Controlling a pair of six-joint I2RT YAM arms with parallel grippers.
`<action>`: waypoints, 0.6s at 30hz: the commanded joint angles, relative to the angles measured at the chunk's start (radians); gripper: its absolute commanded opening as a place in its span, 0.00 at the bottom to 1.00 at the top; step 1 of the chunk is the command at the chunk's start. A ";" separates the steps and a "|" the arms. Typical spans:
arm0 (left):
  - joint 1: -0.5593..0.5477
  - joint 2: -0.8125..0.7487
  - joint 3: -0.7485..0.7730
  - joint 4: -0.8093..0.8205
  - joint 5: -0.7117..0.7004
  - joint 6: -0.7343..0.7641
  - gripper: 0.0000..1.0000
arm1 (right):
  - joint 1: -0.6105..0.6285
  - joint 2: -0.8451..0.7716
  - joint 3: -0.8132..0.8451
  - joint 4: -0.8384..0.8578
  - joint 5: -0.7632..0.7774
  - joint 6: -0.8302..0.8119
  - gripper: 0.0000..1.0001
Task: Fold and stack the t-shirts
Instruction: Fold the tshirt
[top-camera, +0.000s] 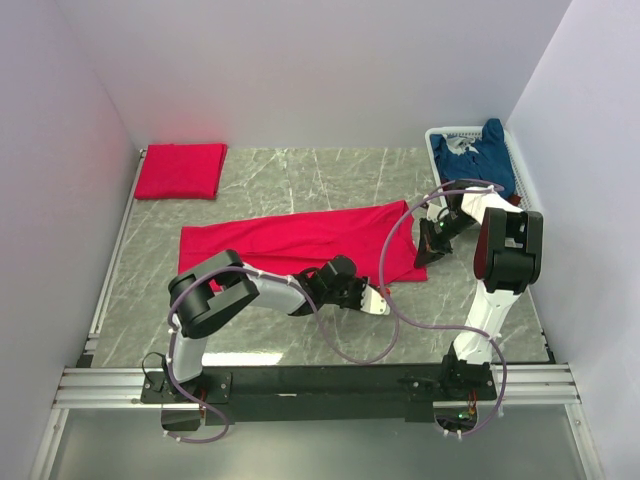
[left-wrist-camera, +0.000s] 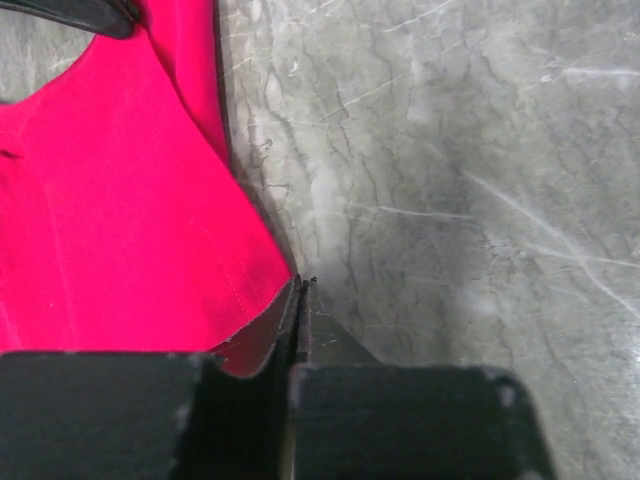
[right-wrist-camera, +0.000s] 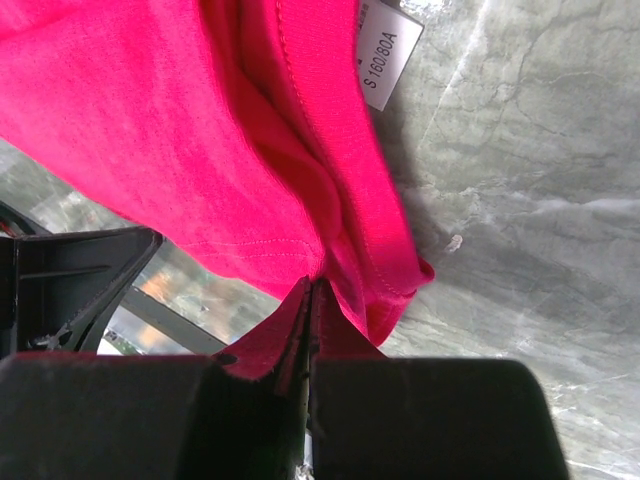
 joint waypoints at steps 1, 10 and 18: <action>0.012 -0.039 0.010 -0.017 0.005 0.000 0.06 | -0.010 -0.028 0.029 -0.007 -0.021 -0.006 0.00; 0.028 -0.044 0.045 -0.062 0.045 -0.018 0.36 | -0.008 -0.021 0.033 -0.012 -0.026 -0.013 0.00; 0.043 0.026 0.136 -0.201 0.097 0.006 0.29 | -0.010 -0.022 0.050 -0.032 -0.034 -0.019 0.00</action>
